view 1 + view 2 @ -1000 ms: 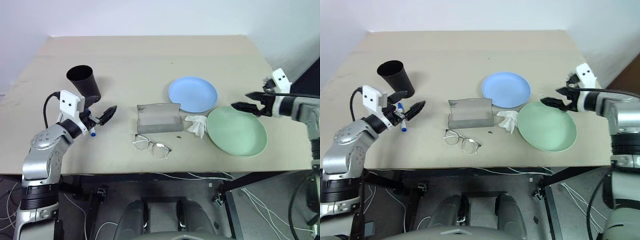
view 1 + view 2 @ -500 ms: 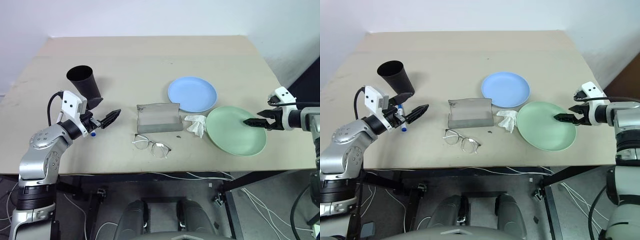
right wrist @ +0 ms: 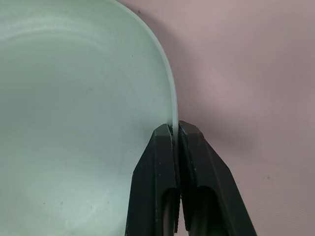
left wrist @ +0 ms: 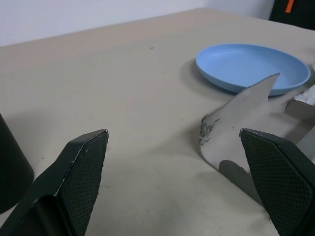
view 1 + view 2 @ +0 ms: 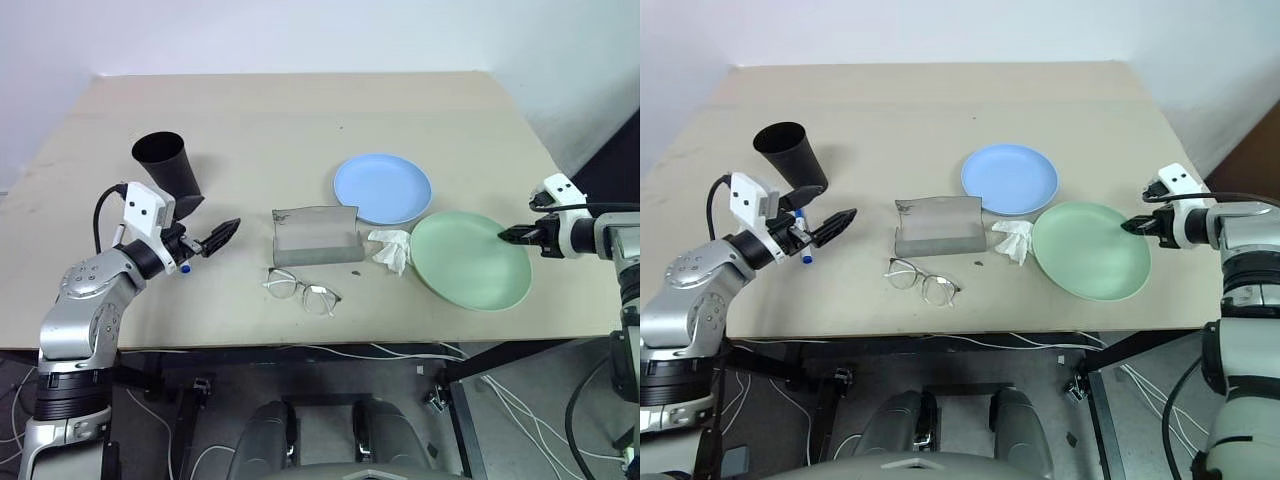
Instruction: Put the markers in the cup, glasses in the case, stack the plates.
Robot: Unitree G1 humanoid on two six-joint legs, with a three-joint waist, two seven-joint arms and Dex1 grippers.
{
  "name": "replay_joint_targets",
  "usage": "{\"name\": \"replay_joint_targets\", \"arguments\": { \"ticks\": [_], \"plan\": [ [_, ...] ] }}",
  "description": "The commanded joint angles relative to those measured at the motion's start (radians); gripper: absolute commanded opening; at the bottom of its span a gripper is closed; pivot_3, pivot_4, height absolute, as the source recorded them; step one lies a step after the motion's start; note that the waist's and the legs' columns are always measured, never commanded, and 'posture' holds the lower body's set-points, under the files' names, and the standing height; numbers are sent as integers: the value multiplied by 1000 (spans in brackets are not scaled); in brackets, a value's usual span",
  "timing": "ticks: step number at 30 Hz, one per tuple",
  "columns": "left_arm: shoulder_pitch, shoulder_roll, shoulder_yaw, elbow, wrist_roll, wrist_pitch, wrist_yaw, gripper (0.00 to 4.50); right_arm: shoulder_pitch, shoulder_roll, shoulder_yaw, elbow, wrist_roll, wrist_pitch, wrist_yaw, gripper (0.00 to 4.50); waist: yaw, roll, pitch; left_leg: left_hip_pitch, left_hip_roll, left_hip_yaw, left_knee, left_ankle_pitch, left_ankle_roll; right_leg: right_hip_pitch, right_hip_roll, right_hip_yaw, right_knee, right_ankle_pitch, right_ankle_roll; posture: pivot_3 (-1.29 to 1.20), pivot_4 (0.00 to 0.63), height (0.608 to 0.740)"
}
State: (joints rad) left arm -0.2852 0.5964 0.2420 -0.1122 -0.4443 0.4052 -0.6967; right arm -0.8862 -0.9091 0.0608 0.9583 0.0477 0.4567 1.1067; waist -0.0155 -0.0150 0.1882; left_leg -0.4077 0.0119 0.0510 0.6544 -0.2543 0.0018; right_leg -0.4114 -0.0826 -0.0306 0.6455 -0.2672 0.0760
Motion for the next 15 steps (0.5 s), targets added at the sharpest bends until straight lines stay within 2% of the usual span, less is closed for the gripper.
{"name": "replay_joint_targets", "arguments": {
  "ticks": [1,10,13,15],
  "plan": [
    [-19,4,2,-16,7,-28,3,4500,-15,-35,8,-27,-19,10,57,15,1,0,0,0,0,0,0,0,0,0,0,0,0,0,0,0,150,740],
    [-30,0,8,-4,3,-38,5,4500,-132,-117,-66,-156,97,148,279,15,2,1,1,0,1,0,-1,0,0,-1,-1,0,0,0,0,0,150,740],
    [-30,-2,9,-2,3,-41,7,4500,-186,-93,-81,-129,115,165,278,15,1,1,1,0,1,0,-1,0,0,-1,-1,0,0,0,0,0,150,740],
    [-27,-3,12,-5,2,-42,10,4500,-260,-57,-111,-71,134,173,226,15,-1,1,1,-1,1,0,-1,0,0,-1,-2,0,0,0,0,0,150,740]
  ]
}}
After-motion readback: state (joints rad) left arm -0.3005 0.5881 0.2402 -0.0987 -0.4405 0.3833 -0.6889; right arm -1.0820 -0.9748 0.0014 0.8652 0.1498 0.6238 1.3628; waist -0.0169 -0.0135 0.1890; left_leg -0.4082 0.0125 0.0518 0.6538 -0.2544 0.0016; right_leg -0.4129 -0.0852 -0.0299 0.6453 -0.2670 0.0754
